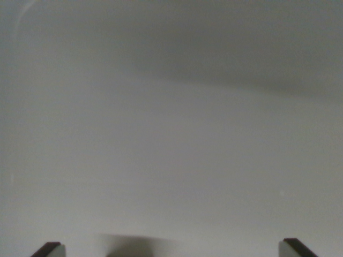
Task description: Pick yellow cube
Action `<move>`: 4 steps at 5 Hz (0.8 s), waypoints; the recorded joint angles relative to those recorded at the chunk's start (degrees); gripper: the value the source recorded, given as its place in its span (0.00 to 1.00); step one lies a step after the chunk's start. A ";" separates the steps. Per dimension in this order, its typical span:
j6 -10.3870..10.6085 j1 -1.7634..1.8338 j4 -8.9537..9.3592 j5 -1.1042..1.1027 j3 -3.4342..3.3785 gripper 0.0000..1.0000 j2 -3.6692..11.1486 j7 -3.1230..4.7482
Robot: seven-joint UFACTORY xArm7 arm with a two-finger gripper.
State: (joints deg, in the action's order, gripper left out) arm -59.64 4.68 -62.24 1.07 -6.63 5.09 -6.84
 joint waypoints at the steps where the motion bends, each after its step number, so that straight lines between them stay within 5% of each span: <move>1: 2.61 0.40 2.24 0.15 -0.38 0.00 0.37 -0.71; 4: 5.30 0.82 4.55 0.30 -0.78 0.00 0.74 -1.44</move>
State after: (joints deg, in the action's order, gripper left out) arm -54.34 5.51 -57.69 1.37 -7.41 5.83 -8.29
